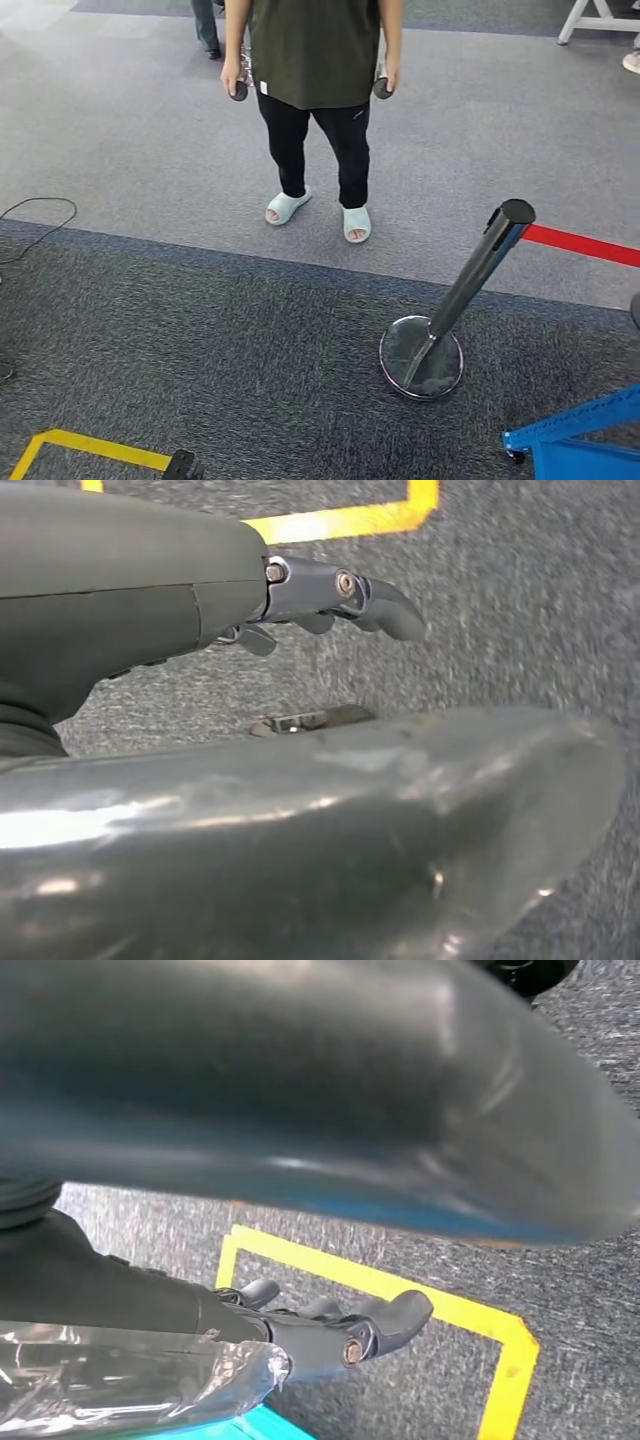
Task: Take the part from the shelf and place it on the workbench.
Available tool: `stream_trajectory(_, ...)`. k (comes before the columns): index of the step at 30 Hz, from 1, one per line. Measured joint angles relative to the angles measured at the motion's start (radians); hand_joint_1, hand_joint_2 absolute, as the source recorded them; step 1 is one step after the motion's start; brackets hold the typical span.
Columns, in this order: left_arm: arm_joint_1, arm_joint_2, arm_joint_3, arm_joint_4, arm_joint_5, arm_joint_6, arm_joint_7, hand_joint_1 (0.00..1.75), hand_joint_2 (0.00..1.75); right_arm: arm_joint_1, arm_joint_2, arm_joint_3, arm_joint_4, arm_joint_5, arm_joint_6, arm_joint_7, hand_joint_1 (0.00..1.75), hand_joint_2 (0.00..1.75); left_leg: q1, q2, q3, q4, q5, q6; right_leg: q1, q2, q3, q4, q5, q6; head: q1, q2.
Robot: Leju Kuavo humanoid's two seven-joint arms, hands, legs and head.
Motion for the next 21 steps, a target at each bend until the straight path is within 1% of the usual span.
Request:
stream_trajectory(1,0.001,0.000,0.000,0.000,0.002,0.002,-0.001,0.00,0.00,0.000,0.000,0.000,0.000,0.002,0.001,0.002,0.00,0.00,0.000,-0.005,-0.030,0.057,-0.017,0.000,0.000,0.011,-0.001,0.000,0.000,-0.001,0.000,0.000)
stream_trajectory(2,0.003,0.000,0.000,0.000,0.006,0.004,-0.002,0.00,0.00,0.001,0.000,0.000,0.000,0.004,0.002,0.004,0.00,0.00,0.001,-0.008,-0.046,0.079,-0.012,0.000,0.000,0.024,-0.001,0.000,0.000,-0.001,0.000,0.000)
stream_trajectory(3,0.003,0.000,0.000,0.000,0.011,0.007,-0.001,0.00,0.00,0.002,0.000,0.000,0.000,0.006,0.003,0.005,0.00,0.00,0.002,-0.010,-0.043,0.062,0.013,0.001,0.000,0.036,0.000,0.000,0.001,0.000,0.000,0.000)
stream_trajectory(4,0.003,0.001,0.000,0.000,0.014,0.008,0.004,0.00,0.00,0.002,-0.001,0.000,0.000,0.008,0.004,0.003,0.00,0.00,0.003,-0.015,-0.022,0.010,0.051,0.001,-0.001,0.049,0.000,0.000,0.002,0.001,0.000,0.000)
stream_trajectory(5,0.003,0.004,0.000,0.000,0.015,0.008,0.012,0.00,0.00,0.002,-0.001,0.000,0.000,0.010,0.005,-0.001,0.00,0.00,0.007,-0.033,0.008,-0.058,0.090,0.001,-0.002,0.061,0.000,0.000,0.003,0.004,-0.001,0.000)
stream_trajectory(6,0.002,0.007,0.000,0.000,0.014,0.005,0.023,0.00,0.00,0.000,-0.001,0.000,0.000,0.012,0.006,-0.007,0.00,0.00,0.011,-0.055,0.037,-0.126,0.117,0.001,-0.001,0.073,-0.003,0.003,0.004,0.009,-0.001,0.000)
stream_trajectory(7,0.002,0.011,0.000,0.000,0.012,0.001,0.037,0.00,0.00,-0.001,-0.001,0.000,0.000,0.013,0.007,-0.013,0.00,0.00,0.013,-0.074,0.058,-0.174,0.131,0.001,-0.001,0.084,-0.006,0.004,0.005,0.015,-0.001,0.000)
stream_trajectory(8,0.002,0.016,0.000,0.000,0.011,-0.002,0.049,0.00,0.00,-0.002,-0.001,0.000,0.000,0.015,0.007,-0.017,0.00,0.00,0.014,-0.088,0.067,-0.198,0.134,0.002,-0.001,0.094,-0.010,0.004,0.007,0.022,-0.002,0.000)
stream_trajectory(9,0.002,0.020,0.000,0.000,0.009,-0.004,0.060,0.00,0.00,-0.002,-0.001,0.000,0.000,0.017,0.007,-0.018,0.00,0.00,0.013,-0.088,0.069,-0.206,0.132,0.006,-0.002,0.103,-0.016,0.003,0.009,0.030,-0.002,0.000)
stream_trajectory(10,0.002,0.024,0.000,0.000,0.008,-0.003,0.068,0.00,0.00,0.000,-0.002,0.000,0.000,0.020,0.008,-0.016,0.00,0.00,0.012,-0.079,0.069,-0.206,0.134,0.012,-0.005,0.109,-0.019,-0.001,0.011,0.037,-0.003,0.000)
stream_trajectory(11,0.002,0.028,0.000,0.000,0.006,-0.002,0.074,0.00,0.00,0.002,-0.002,0.000,0.000,0.023,0.009,-0.011,0.00,0.00,0.011,-0.070,0.070,-0.208,0.136,0.019,-0.006,0.100,-0.022,0.002,0.009,0.041,-0.002,0.000)
stream_trajectory(12,0.001,0.031,0.000,0.000,0.004,-0.001,0.077,0.00,0.00,0.003,-0.002,-0.001,0.000,0.025,0.010,-0.006,0.00,0.00,0.010,-0.060,0.071,-0.210,0.139,0.027,-0.006,0.078,-0.032,0.020,-0.004,0.045,0.000,0.000)
stream_trajectory(13,0.002,0.034,0.001,0.000,0.001,0.001,0.080,0.00,0.00,0.003,-0.002,-0.001,0.000,0.026,0.011,-0.001,0.00,0.00,0.010,-0.048,0.072,-0.212,0.140,0.034,-0.005,0.051,-0.049,0.061,-0.029,0.048,0.003,0.000)
stream_trajectory(14,0.003,0.037,0.001,0.000,-0.001,0.002,0.082,0.00,0.00,0.001,-0.002,-0.001,0.000,0.027,0.011,0.002,0.00,0.00,0.007,-0.036,0.072,-0.212,0.140,0.038,-0.003,0.021,-0.076,0.122,-0.065,0.049,0.005,0.000)
stream_trajectory(15,0.005,0.038,0.001,0.000,-0.002,0.004,0.085,0.00,0.00,-0.002,-0.002,-0.001,0.000,0.027,0.012,0.005,0.00,0.00,0.005,-0.023,0.073,-0.212,0.139,0.041,-0.003,0.004,-0.109,0.194,-0.101,0.051,0.006,0.000)
stream_trajectory(16,0.007,0.039,0.001,0.000,-0.004,0.006,0.087,0.00,0.00,-0.003,-0.001,0.000,0.000,0.028,0.012,0.007,0.00,0.00,0.002,-0.009,0.073,-0.212,0.138,0.042,-0.003,-0.003,-0.137,0.256,-0.127,0.052,0.006,0.000)
stream_trajectory(17,0.008,0.040,0.001,0.000,-0.005,0.007,0.089,0.00,0.00,-0.002,-0.001,0.000,0.000,0.028,0.012,0.010,0.00,0.00,0.000,0.003,0.074,-0.212,0.136,0.042,-0.003,-0.006,-0.151,0.290,-0.136,0.053,0.006,0.000)
stream_trajectory(18,0.008,0.041,0.001,0.000,-0.005,0.008,0.090,0.00,0.00,0.000,-0.001,-0.001,0.000,0.028,0.011,0.012,0.00,0.00,0.000,0.014,0.076,-0.212,0.135,0.042,-0.003,-0.008,-0.145,0.285,-0.125,0.053,0.006,0.000)
stream_trajectory(19,0.007,0.041,0.001,0.000,-0.006,0.009,0.090,0.00,0.00,0.002,-0.002,-0.001,0.000,0.029,0.011,0.014,0.00,0.00,-0.001,0.024,0.079,-0.212,0.133,0.040,-0.003,-0.011,-0.119,0.241,-0.098,0.051,0.006,0.000)
stream_trajectory(20,0.007,0.041,0.001,0.000,-0.006,0.009,0.091,0.00,0.00,0.003,-0.002,-0.001,0.000,0.029,0.011,0.014,0.00,0.00,-0.001,0.033,0.083,-0.211,0.130,0.037,-0.003,-0.024,-0.080,0.174,-0.065,0.049,0.006,0.000)
stream_trajectory(21,0.007,0.041,0.001,0.000,-0.006,0.009,0.091,0.00,0.00,0.001,-0.002,-0.001,0.000,0.029,0.011,0.014,0.00,0.00,-0.004,0.041,0.087,-0.209,0.125,0.033,0.000,-0.044,-0.042,0.104,-0.040,0.047,0.007,0.000)
